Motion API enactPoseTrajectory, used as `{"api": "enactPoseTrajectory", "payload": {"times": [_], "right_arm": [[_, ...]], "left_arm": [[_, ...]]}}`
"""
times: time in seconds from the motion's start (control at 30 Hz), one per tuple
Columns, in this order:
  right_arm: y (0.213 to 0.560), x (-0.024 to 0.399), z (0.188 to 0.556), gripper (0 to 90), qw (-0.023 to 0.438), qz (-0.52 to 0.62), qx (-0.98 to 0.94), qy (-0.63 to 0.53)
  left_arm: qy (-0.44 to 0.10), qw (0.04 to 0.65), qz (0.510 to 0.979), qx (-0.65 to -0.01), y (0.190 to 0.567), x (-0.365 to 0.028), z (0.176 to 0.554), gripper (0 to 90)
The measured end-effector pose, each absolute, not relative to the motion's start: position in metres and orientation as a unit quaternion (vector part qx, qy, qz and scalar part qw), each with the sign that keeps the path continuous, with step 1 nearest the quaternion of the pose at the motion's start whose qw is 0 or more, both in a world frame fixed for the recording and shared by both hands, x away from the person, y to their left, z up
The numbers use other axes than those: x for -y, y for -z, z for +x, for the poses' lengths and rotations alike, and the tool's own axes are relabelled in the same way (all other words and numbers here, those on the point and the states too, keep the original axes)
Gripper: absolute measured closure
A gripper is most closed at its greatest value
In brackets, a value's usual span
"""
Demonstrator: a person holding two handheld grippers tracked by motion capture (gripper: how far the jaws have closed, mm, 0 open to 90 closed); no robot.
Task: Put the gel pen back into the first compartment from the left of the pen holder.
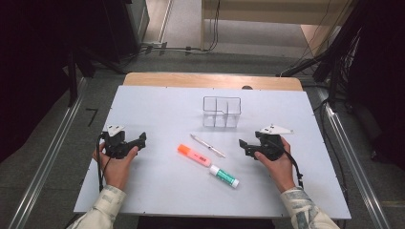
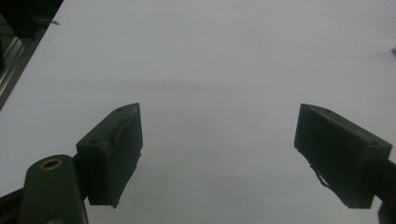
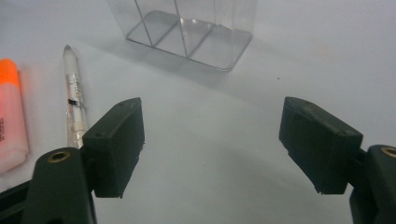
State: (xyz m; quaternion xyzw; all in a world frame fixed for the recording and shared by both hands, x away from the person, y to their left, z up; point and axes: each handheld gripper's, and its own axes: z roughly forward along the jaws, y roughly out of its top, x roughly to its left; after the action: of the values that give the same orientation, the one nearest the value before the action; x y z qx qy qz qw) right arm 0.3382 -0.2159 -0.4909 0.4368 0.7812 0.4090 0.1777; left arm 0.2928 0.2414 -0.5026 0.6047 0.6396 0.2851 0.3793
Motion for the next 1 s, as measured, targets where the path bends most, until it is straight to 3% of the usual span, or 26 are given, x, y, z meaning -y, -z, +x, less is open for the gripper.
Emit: {"api": "enactPoseTrajectory", "payload": {"times": [1.0], "right_arm": [[0.501, 0.143, 0.352, 28.5, 0.153, 0.37, -0.82, -0.409]], "left_arm": [[-0.281, 0.379, 0.606, -0.64, 0.504, -0.242, 0.294, 16.6]]}}
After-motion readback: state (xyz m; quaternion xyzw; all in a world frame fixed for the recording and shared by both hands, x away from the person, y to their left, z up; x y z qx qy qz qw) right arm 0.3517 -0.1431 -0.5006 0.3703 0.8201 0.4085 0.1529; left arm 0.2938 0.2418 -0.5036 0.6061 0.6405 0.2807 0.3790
